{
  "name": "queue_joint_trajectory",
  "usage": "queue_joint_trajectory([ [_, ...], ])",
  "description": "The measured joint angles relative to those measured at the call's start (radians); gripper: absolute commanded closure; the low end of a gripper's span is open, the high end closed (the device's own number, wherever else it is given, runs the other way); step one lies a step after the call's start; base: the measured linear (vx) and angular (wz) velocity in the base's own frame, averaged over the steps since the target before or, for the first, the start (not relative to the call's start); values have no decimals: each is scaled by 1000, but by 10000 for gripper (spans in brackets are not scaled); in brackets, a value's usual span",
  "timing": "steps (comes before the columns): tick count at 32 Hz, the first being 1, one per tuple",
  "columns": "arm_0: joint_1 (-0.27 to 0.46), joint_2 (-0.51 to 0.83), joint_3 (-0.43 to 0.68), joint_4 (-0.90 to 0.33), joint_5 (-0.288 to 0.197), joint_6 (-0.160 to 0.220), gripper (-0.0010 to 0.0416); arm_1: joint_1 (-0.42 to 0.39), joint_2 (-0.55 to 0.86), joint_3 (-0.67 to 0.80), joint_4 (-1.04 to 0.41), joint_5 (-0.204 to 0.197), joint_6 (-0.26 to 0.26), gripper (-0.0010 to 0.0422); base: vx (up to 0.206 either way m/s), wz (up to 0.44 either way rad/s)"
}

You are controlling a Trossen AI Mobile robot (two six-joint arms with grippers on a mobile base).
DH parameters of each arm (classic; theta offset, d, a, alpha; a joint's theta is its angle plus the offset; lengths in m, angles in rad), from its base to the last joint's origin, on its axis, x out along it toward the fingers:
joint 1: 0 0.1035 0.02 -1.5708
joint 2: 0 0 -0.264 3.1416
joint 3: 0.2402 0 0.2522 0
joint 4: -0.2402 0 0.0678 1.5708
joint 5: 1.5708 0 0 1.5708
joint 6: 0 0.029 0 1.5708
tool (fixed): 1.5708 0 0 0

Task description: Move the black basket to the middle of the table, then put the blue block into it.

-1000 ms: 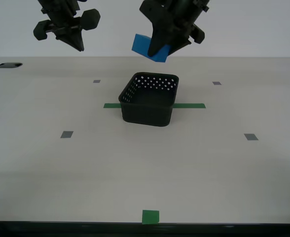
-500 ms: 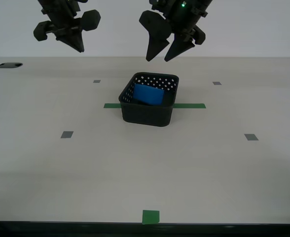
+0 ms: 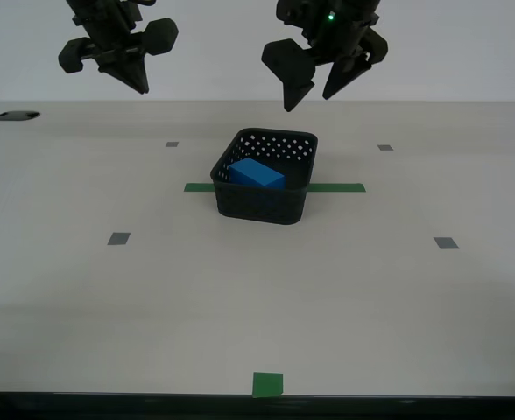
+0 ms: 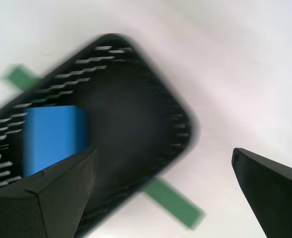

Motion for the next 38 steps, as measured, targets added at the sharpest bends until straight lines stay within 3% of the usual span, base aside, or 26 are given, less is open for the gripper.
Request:
queue_joint_trajectory([
  [1,-2,0,0,9,77,2,32,0,0,0,1,0,0,399,0,0],
  [4,-18,0,0,24,135,23,34,0,0,0,8,0,0,399,0,0],
  [10,-35,0,0,32,141,23,49,0,0,0,17,0,0,399,0,0],
  [21,-35,0,0,44,141,23,25,0,0,0,24,0,0,399,0,0],
  [28,-35,0,0,44,141,23,56,0,0,0,28,0,0,399,0,0],
  [38,-35,0,0,45,141,23,53,0,0,0,31,0,0,399,0,0],
])
